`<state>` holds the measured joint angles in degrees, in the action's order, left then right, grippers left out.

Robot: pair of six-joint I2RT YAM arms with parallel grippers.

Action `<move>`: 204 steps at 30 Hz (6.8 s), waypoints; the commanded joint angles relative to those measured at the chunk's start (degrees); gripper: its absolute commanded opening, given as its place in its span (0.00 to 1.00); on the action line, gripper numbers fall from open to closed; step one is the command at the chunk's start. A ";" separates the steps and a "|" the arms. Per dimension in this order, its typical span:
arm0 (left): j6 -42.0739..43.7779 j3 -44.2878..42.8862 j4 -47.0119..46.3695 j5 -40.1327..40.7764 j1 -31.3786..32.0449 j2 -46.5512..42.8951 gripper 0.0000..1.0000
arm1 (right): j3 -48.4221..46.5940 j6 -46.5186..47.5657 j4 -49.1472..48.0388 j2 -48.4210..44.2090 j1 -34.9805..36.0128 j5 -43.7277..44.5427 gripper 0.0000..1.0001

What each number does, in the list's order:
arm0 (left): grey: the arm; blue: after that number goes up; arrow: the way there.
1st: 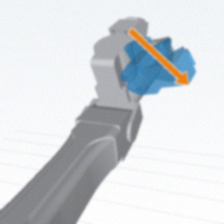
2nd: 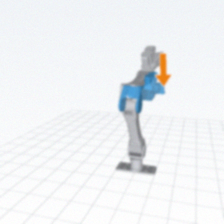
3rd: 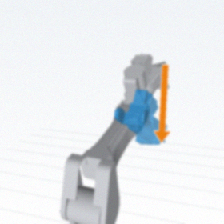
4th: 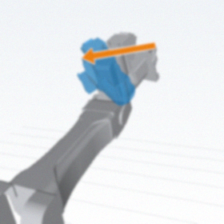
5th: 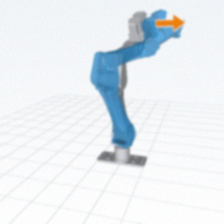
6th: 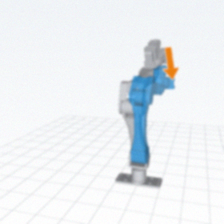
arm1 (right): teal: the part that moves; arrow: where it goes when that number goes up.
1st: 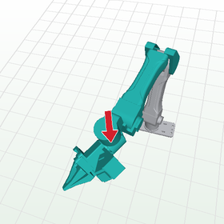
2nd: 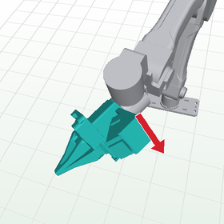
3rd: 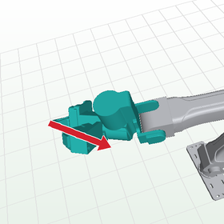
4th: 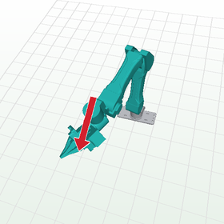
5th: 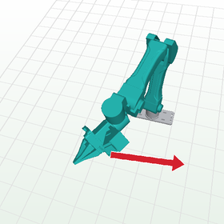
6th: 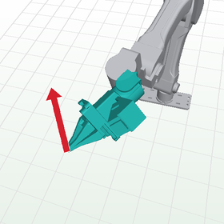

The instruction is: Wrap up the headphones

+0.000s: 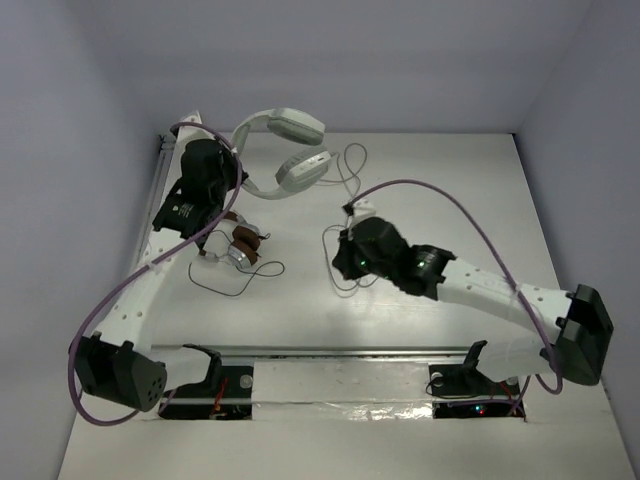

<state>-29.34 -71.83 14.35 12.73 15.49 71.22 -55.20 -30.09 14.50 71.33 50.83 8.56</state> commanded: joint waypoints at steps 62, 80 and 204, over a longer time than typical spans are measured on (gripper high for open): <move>3.15 26.21 -25.69 -4.56 23.80 -8.55 0.00 | -35.69 17.70 25.75 7.42 3.14 12.80 0.06; 5.70 24.38 -19.71 -25.65 23.80 -14.27 0.00 | -29.27 17.08 22.86 3.20 -2.40 27.56 0.26; -6.87 0.63 -26.12 14.06 7.72 -3.81 0.00 | 16.01 -11.57 -6.27 -6.55 23.68 15.34 0.00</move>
<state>-35.99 -72.23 -4.49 18.98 23.20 68.93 -33.82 -40.12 -6.70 67.83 70.83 17.91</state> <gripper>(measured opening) 0.102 0.048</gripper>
